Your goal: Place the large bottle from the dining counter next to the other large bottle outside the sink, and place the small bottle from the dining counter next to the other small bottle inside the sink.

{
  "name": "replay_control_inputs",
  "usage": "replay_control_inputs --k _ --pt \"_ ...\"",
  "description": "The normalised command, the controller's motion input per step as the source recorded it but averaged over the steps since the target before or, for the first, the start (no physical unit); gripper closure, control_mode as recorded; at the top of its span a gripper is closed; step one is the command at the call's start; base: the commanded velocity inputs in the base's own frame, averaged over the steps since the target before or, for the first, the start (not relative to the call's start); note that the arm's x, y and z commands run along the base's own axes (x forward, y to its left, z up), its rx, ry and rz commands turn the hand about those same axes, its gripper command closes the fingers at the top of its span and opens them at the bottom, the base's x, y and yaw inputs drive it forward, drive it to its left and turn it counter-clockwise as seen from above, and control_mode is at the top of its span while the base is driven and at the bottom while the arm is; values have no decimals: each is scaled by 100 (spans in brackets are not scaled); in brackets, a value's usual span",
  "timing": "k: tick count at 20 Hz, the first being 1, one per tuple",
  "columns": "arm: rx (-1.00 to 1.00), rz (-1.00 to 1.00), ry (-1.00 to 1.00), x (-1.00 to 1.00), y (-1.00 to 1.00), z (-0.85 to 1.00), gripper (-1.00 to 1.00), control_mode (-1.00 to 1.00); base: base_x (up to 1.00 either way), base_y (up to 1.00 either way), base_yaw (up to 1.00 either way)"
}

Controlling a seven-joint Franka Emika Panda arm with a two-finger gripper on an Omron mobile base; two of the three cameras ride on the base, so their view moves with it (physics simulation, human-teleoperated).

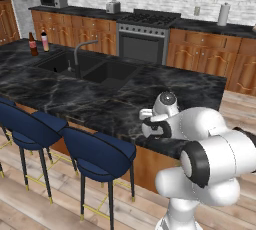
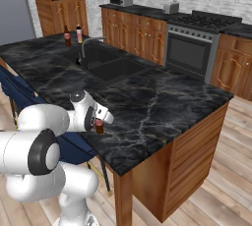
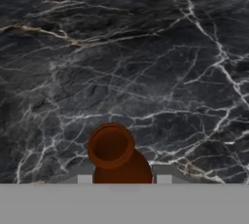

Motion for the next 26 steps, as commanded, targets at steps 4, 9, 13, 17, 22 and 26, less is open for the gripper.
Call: replay_control_inputs --k 4,9,13,17,22,26 --pt "0 0 -6 -21 0 21 100 -100 0 0 0" --pt "0 0 -1 -4 0 8 100 -100 0 0 0" --pt "0 0 -2 -14 0 21 100 -100 0 0 0" --pt "0 0 -1 -8 0 16 100 -100 0 0 0" --pt "0 0 0 0 0 0 100 100 0 0 0" --pt "0 0 0 0 0 0 100 100 -20 0 0"
